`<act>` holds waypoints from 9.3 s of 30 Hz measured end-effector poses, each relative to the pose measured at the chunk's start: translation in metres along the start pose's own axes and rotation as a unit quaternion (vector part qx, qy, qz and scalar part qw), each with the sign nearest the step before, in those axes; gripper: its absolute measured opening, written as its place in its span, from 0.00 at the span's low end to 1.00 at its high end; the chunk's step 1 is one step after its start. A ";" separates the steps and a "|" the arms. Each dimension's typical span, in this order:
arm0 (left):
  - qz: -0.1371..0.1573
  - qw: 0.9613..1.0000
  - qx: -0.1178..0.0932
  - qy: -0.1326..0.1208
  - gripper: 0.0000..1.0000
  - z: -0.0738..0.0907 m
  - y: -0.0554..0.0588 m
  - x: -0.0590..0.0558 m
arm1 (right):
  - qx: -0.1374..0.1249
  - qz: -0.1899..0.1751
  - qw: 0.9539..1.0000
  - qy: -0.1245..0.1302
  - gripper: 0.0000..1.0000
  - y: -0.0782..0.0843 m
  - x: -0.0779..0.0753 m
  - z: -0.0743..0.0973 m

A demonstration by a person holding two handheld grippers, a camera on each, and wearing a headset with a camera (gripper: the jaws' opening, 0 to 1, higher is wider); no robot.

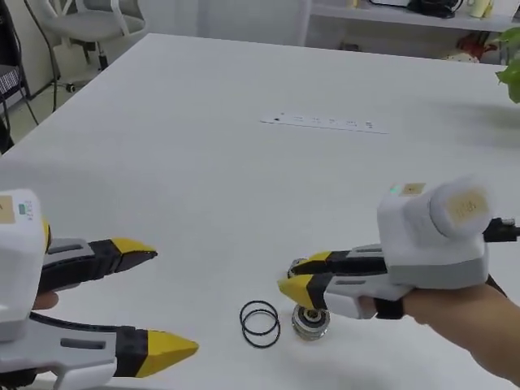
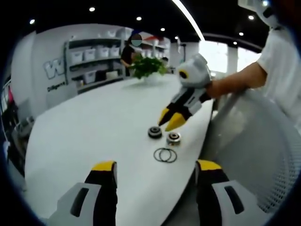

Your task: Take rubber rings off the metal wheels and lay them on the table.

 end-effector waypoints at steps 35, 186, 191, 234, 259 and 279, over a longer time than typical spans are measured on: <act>-0.133 0.982 -0.118 0.067 0.73 -0.029 -0.158 0.014 | -0.235 -0.075 0.968 0.049 0.27 -0.099 -0.065 0.067; -0.057 0.993 0.001 0.105 0.15 -0.179 -0.021 0.004 | 0.066 0.074 0.995 0.020 0.15 0.056 -0.059 -0.011; -0.055 0.993 0.001 0.104 0.15 -0.179 -0.022 0.004 | 0.074 0.063 0.995 0.019 0.08 0.059 -0.060 -0.008; -0.072 0.992 0.003 0.107 0.14 -0.179 -0.020 0.003 | 0.025 -0.186 0.982 0.030 0.00 0.048 -0.067 0.004; -0.077 0.992 0.004 0.104 0.13 -0.179 -0.020 0.003 | 0.014 -0.203 0.979 0.022 0.00 0.039 -0.060 0.001; -0.071 0.992 0.001 0.104 0.13 -0.179 -0.020 0.003 | 0.009 -0.193 0.981 0.014 0.00 0.034 -0.057 0.000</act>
Point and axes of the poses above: the centre of the closed fingertips' face, and the gripper's own axes: z roughly backward along the fingers, x roughly to its left, y roughly out of its underside, the point moved 1 cm from there along z, roughly backward along the fingers, and after that the axes turned 3 degrees about z, right-handed, at the moved point
